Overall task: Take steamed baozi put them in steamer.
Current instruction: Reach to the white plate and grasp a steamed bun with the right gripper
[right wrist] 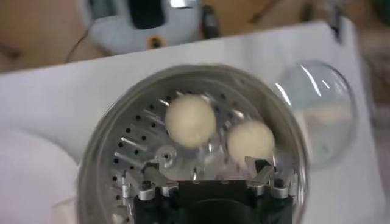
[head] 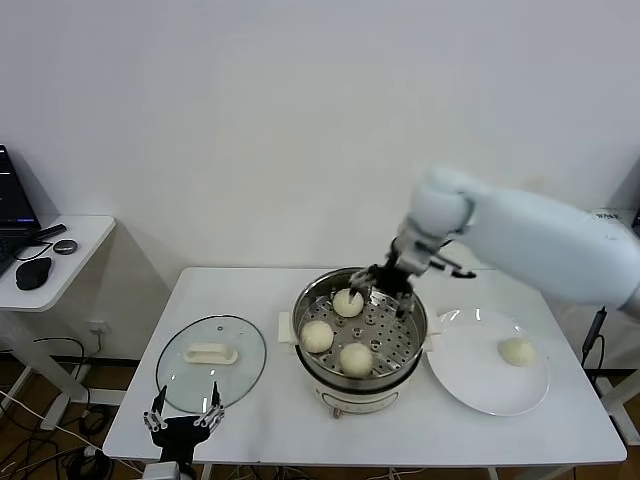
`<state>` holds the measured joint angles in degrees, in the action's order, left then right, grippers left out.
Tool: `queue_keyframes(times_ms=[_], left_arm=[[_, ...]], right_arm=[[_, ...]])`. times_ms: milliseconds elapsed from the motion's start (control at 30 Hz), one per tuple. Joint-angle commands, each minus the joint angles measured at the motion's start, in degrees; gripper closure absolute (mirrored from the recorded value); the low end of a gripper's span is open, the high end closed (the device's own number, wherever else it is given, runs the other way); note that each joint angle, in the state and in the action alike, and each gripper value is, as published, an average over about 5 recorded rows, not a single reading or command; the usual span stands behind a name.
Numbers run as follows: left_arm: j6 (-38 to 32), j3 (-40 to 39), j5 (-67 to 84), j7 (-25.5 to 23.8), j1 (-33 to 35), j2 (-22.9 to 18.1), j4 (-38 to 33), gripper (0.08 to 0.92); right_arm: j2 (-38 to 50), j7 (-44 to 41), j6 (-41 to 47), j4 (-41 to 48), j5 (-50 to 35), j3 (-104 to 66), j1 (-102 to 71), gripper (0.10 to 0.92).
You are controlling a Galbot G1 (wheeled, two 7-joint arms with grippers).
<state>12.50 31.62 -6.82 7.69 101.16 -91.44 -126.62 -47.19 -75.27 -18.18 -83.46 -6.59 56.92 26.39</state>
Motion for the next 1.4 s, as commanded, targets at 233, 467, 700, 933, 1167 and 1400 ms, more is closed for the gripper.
queue_keyframes(times_ms=[233, 467, 700, 933, 1167, 1400], left_arm=[[0.00, 0.16, 0.12, -0.18, 0.77, 0.70, -0.95, 0.177], [-0.06, 0.13, 0.08, -0.21, 2.04, 0.83, -1.54, 0.177], [-0.25, 0.88, 0.09, 0.33, 2.90, 0.84, -0.89, 0.177], [-0.24, 1.74, -0.02, 0.22, 3.53, 0.81, -0.87, 0.177], [-0.25, 2.13, -0.19, 0.16, 3.01, 0.66, 0.18, 0.177], [-0.27, 2.13, -0.32, 0.19, 2.91, 0.62, 1.04, 0.177]], right_arm=[[21.59, -2.74, 34.09, 11.82, 3.48, -21.31, -13.75, 0.203], [22.23, -3.43, 30.54, 13.58, 16.05, -30.89, -26.69, 0.203], [16.28, -2.89, 23.16, 19.42, 29.03, -37.46, -35.32, 0.203], [9.98, -3.46, 17.15, 25.19, 34.58, -39.30, -38.16, 0.203], [6.30, -1.79, 16.20, 29.15, 36.07, -39.85, -38.44, 0.203], [4.40, -0.73, 14.80, 31.13, 37.17, -40.17, -39.12, 0.203]])
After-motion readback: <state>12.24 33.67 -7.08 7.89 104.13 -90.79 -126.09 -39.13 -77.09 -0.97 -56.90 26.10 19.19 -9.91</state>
